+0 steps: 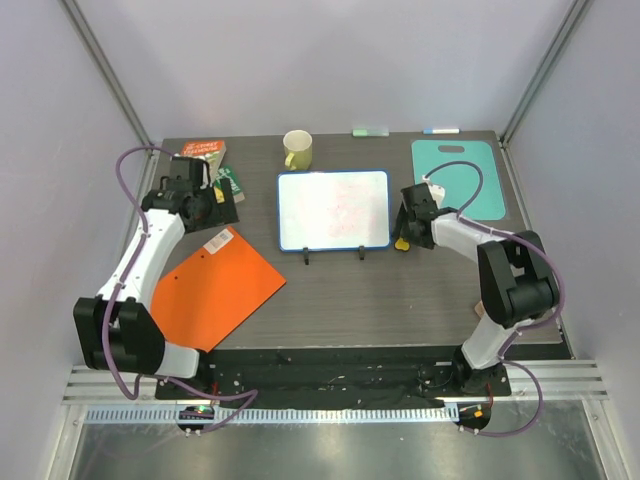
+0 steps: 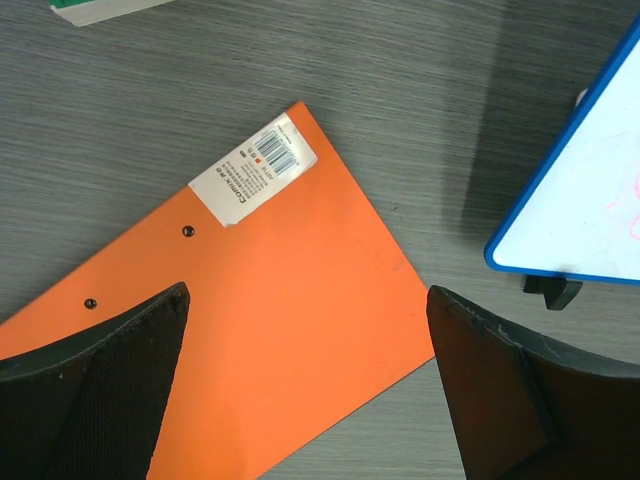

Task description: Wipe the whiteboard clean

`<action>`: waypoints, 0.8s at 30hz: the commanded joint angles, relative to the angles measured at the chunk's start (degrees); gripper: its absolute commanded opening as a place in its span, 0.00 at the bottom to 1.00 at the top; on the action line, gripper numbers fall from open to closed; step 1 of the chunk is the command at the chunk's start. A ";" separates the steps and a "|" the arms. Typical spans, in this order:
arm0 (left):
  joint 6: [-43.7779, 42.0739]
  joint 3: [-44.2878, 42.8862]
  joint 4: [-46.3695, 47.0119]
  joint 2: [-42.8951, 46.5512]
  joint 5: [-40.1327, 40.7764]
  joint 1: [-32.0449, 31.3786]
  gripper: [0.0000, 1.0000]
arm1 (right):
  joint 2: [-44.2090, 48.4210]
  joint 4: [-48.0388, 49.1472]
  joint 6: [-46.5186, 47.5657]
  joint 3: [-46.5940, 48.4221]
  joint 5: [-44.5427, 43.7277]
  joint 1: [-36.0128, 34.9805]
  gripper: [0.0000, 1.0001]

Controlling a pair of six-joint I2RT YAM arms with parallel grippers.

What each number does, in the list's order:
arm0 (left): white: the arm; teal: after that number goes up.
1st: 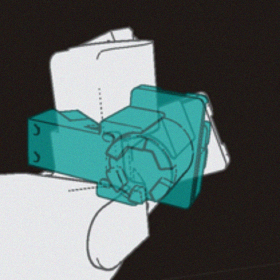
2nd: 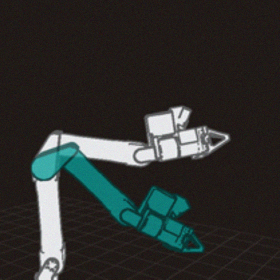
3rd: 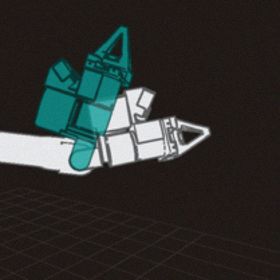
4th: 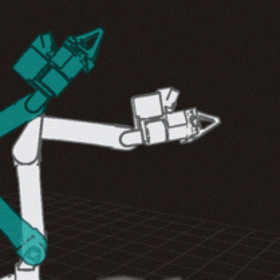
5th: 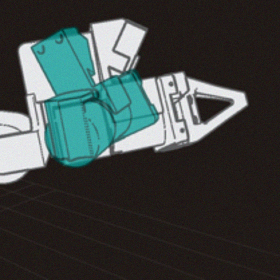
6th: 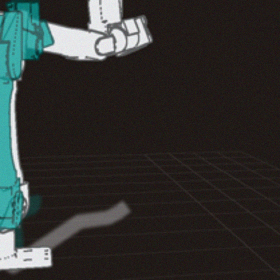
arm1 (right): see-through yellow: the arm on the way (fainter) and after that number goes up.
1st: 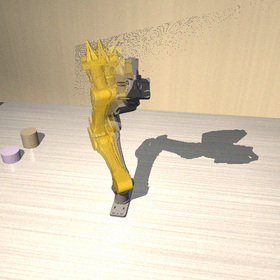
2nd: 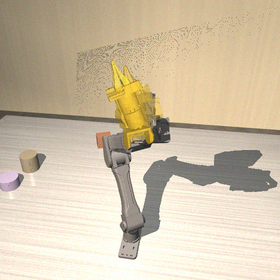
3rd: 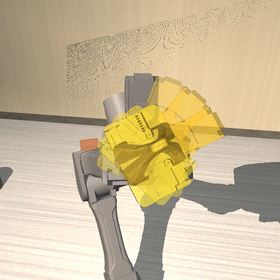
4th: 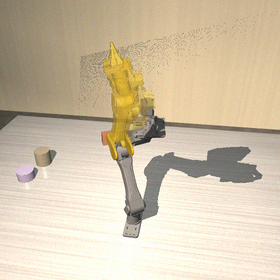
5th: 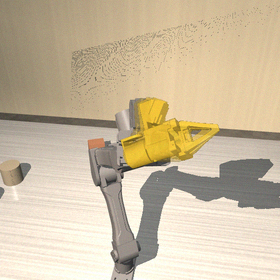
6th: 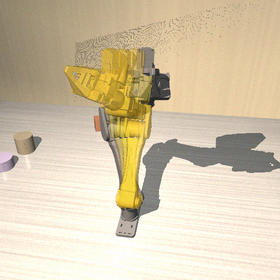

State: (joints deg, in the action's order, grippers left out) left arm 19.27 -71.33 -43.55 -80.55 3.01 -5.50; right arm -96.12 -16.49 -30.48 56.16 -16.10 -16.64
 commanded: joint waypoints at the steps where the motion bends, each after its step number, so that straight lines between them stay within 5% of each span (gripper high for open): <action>1: -0.63 -1.88 -0.40 0.31 2.09 0.22 1.00 | -4.68 0.67 0.60 4.30 -0.51 -0.05 0.63; 4: -0.46 -1.36 0.22 0.75 1.83 0.22 1.00 | -6.18 0.41 0.16 5.27 0.10 -0.14 0.56; 8: -0.11 -0.83 0.22 0.49 2.27 0.22 1.00 | -5.84 -0.12 -0.28 4.93 -0.51 -0.14 0.33; 16: 9.28 0.57 4.95 -3.03 -6.94 -1.17 0.97 | -2.50 -1.09 0.59 3.43 -1.83 -0.06 0.12; 24: 15.53 11.55 38.21 -7.76 -17.41 -3.12 0.88 | 4.88 -0.82 2.26 3.08 1.42 0.03 0.04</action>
State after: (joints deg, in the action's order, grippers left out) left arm 30.28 -64.31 -26.52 -85.73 -6.35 -8.21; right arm -97.25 -18.06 -29.61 58.74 -15.97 -16.67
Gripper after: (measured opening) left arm 0.893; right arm 0.363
